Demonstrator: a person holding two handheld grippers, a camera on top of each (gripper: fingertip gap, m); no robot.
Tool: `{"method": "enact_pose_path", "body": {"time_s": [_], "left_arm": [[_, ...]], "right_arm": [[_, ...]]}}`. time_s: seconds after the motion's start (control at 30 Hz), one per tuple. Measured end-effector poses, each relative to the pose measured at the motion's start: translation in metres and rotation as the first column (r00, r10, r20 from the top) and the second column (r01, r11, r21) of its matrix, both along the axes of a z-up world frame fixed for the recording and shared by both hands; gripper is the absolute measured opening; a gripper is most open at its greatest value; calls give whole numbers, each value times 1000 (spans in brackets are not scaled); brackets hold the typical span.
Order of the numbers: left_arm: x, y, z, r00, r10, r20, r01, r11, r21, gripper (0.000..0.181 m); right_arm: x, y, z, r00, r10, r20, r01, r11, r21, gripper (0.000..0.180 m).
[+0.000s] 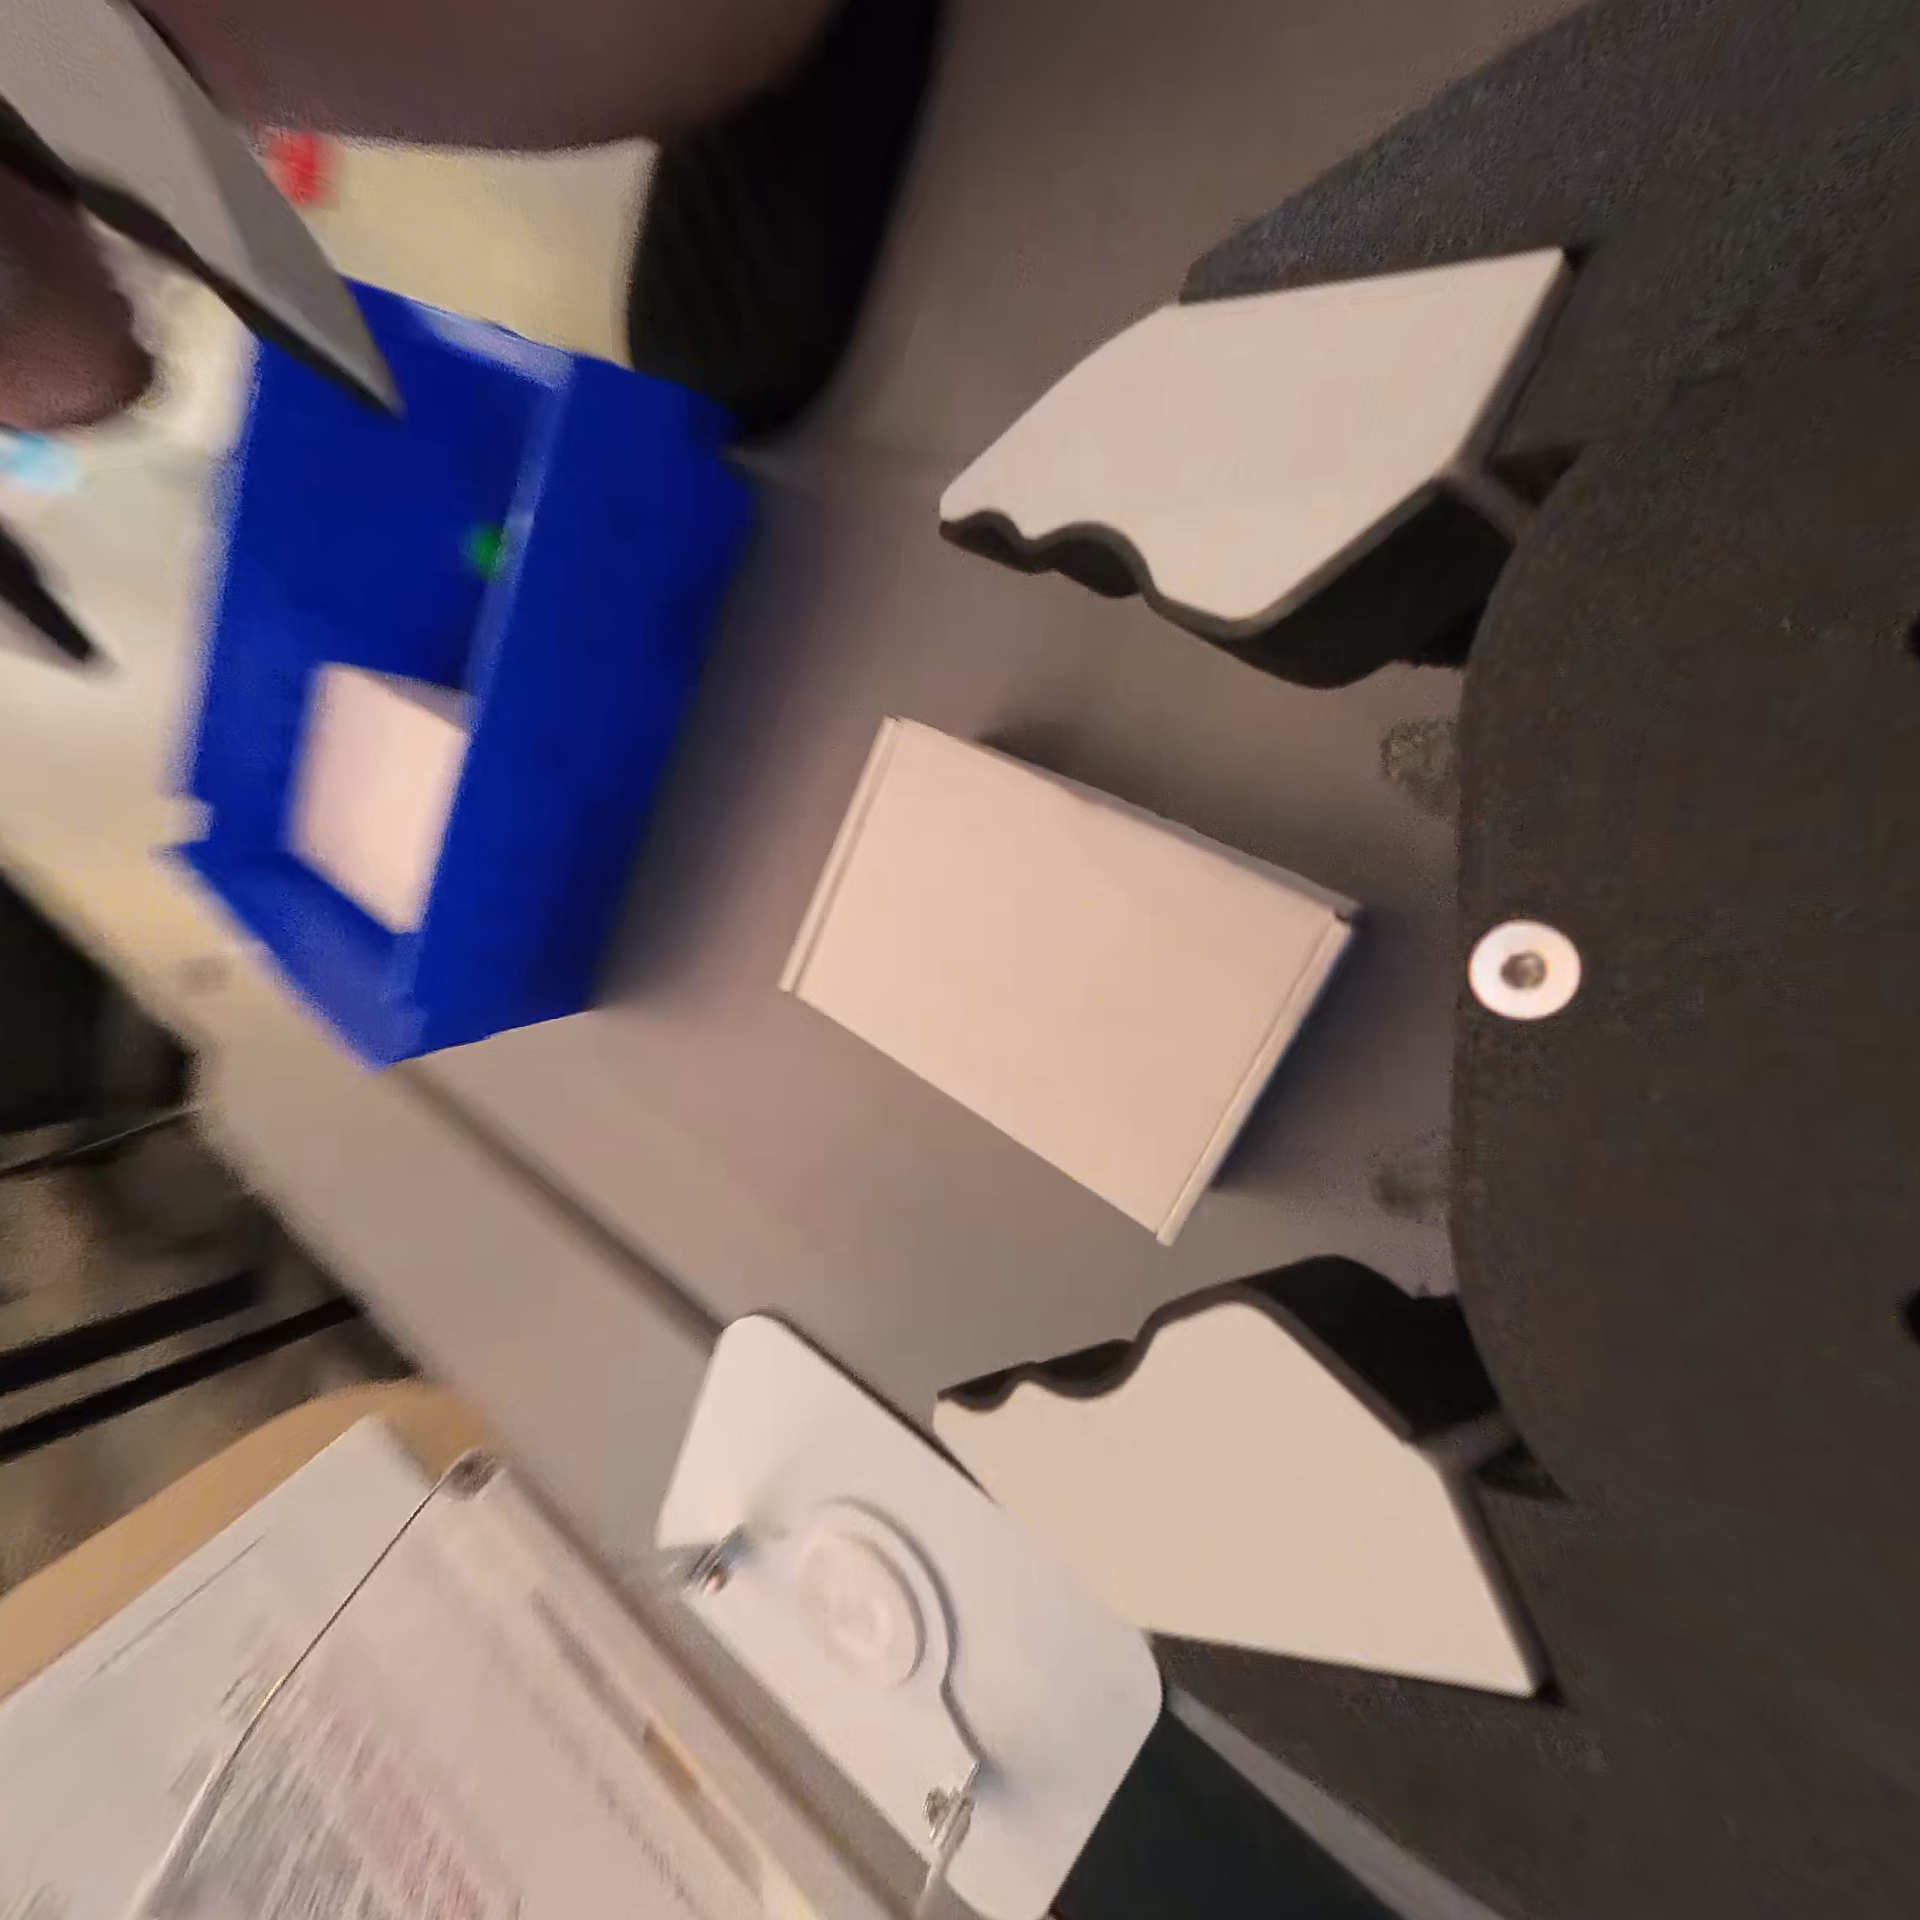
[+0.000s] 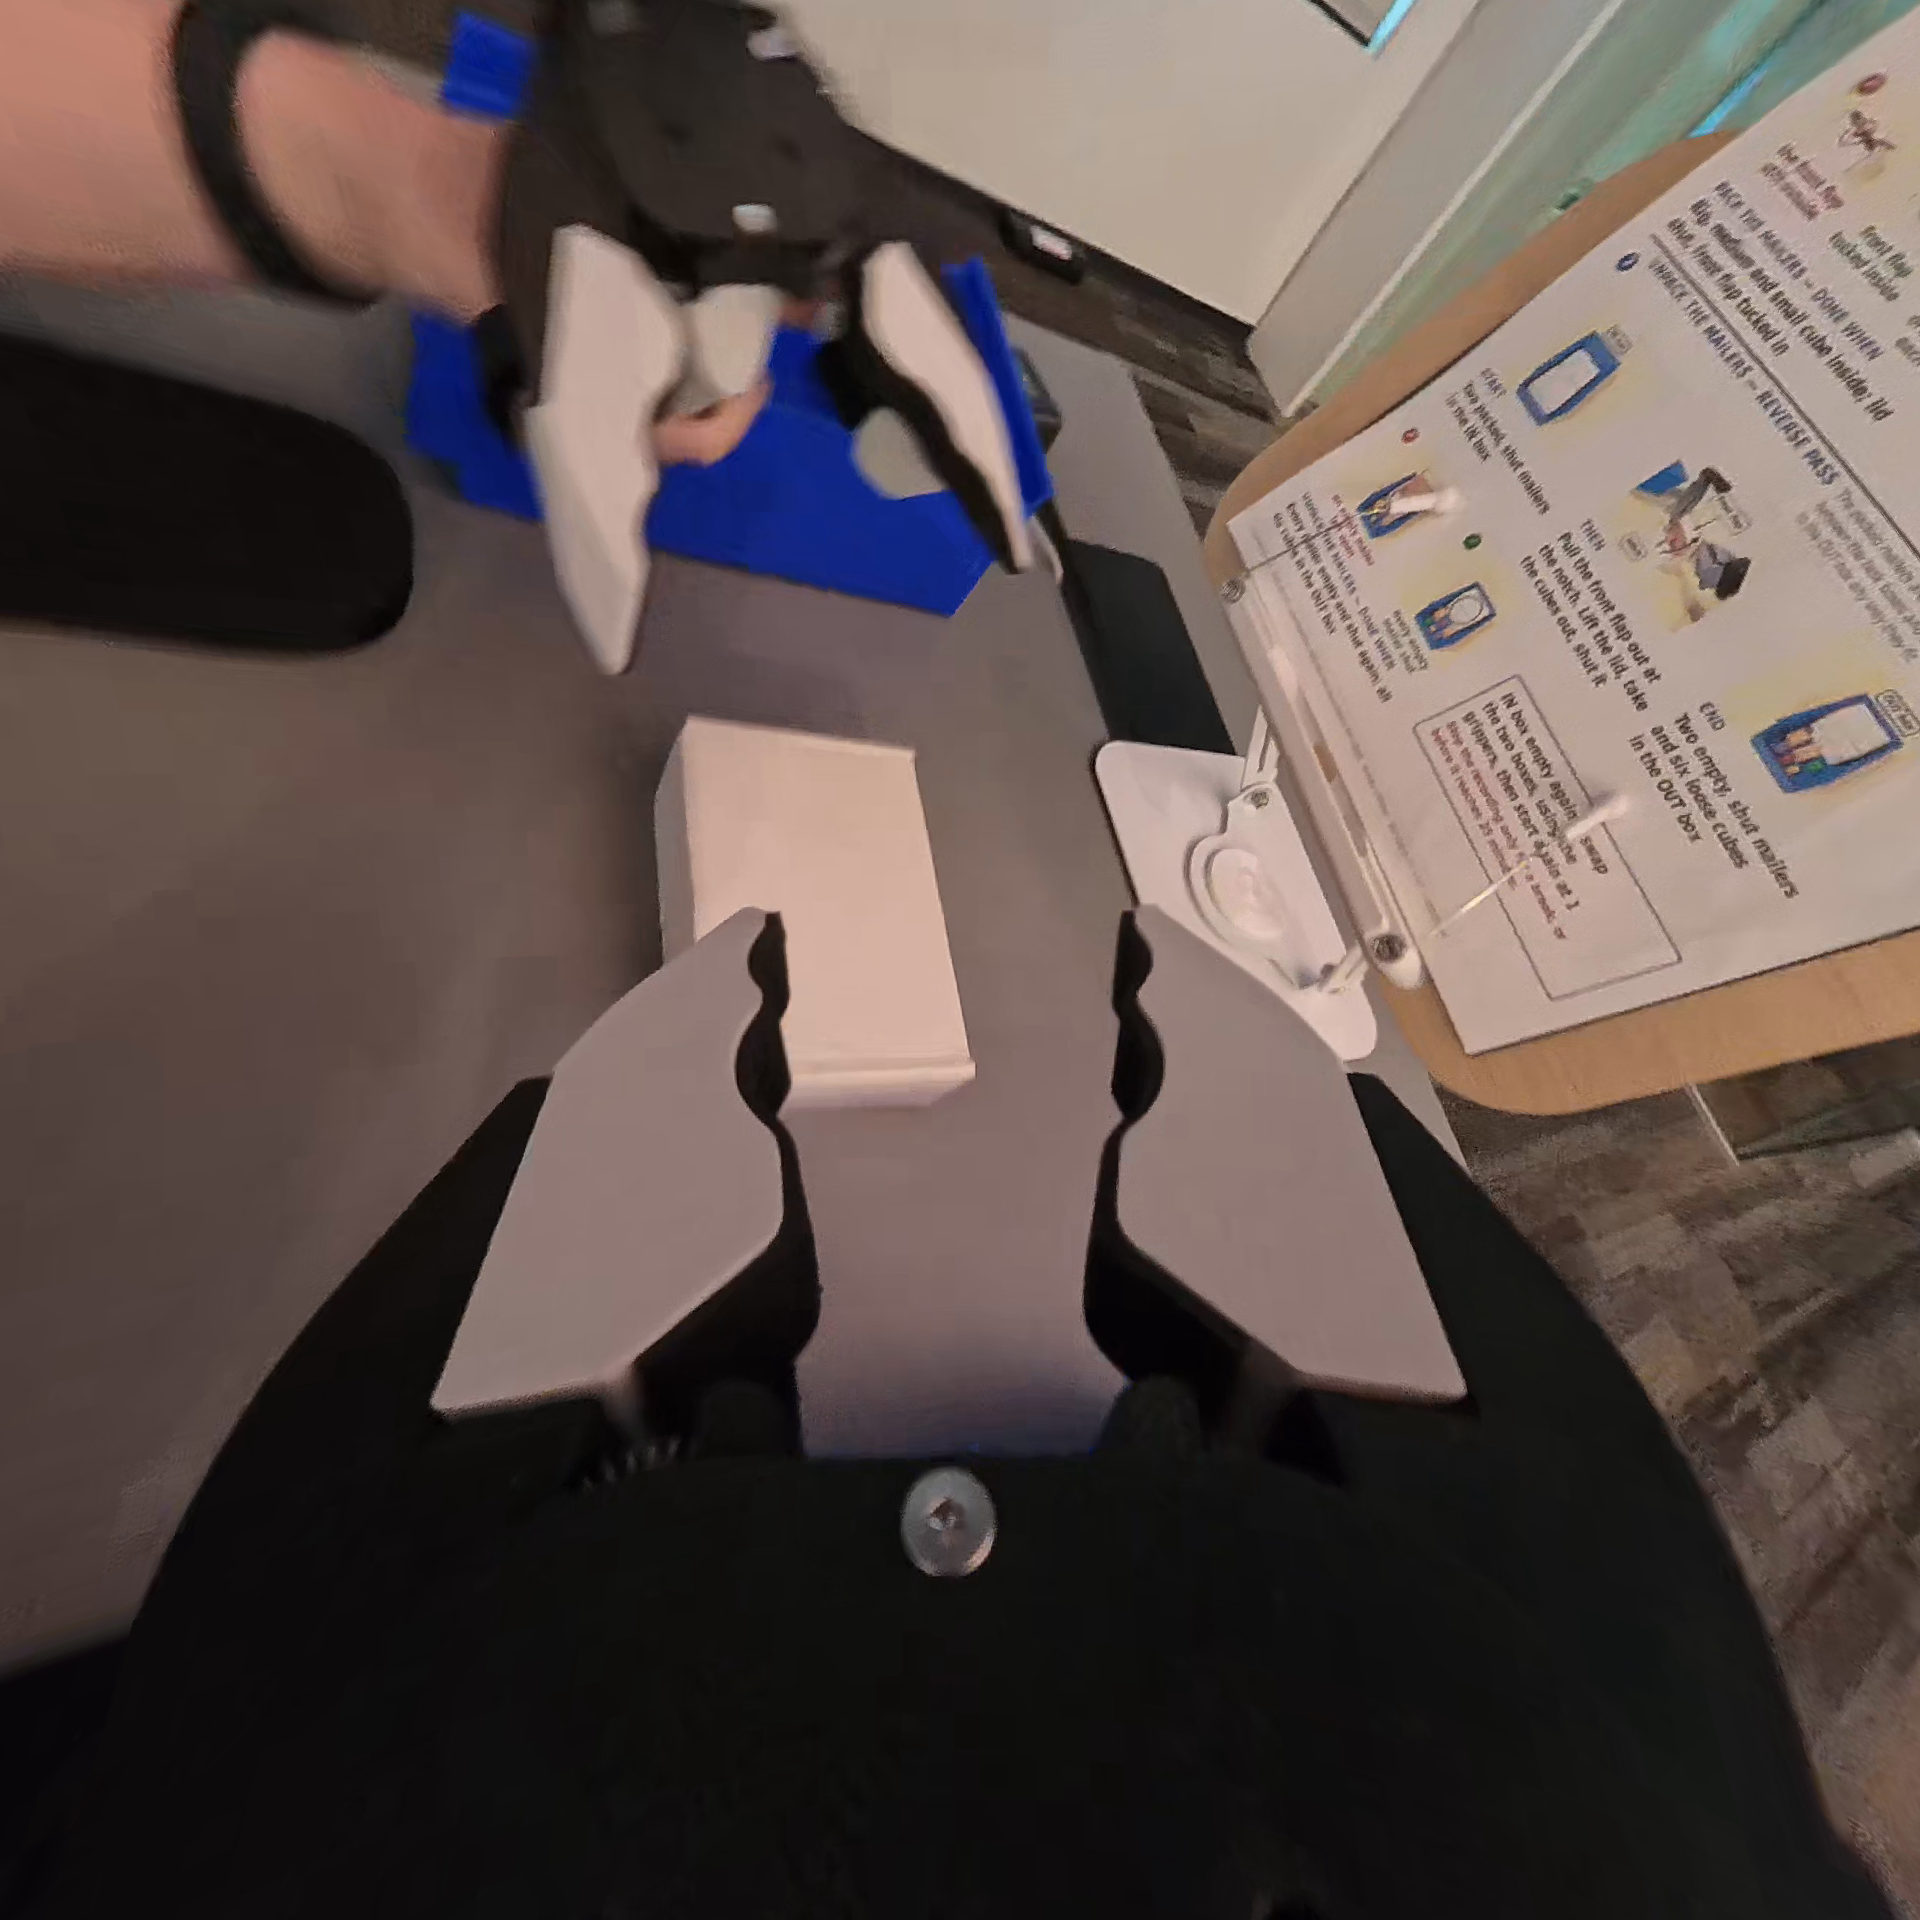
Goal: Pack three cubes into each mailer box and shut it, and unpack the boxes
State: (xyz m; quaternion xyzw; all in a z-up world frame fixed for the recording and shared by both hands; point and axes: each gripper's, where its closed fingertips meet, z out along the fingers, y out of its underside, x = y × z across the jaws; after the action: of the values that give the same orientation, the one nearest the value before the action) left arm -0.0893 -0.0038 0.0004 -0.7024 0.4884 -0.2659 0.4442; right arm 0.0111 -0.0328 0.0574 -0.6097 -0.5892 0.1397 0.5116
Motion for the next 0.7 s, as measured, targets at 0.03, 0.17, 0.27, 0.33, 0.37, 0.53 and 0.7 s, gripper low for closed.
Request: {"method": "enact_pose_path", "body": {"time_s": [0.03,0.17,0.27,0.33,0.37,0.53,0.7], "left_arm": [[-7,-8,5,994,27,103,-31,999,37,133],[-32,-20,-10,972,137,189,-164,977,133,125],[-34,-20,-28,976,176,129,-197,965,173,111],[-31,-17,-41,977,192,92,-206,964,170,108],[-30,-16,-49,974,211,78,-221,964,148,107],[-37,-15,-85,960,278,15,-279,959,42,95],[-40,-22,-115,964,246,-97,-251,967,-47,96]], "right_arm": [[-13,4,0,999,-29,-20,29,1000,-5,62],[-58,12,-16,983,-145,-112,141,989,-47,68],[-62,13,-49,950,-269,-161,271,963,-13,75],[-55,12,-70,924,-333,-186,344,938,29,77],[-52,10,-80,913,-356,-200,368,930,23,77],[-35,10,-138,861,-495,-121,483,868,-110,86],[-26,12,-174,842,-539,30,532,820,-213,85]]}}
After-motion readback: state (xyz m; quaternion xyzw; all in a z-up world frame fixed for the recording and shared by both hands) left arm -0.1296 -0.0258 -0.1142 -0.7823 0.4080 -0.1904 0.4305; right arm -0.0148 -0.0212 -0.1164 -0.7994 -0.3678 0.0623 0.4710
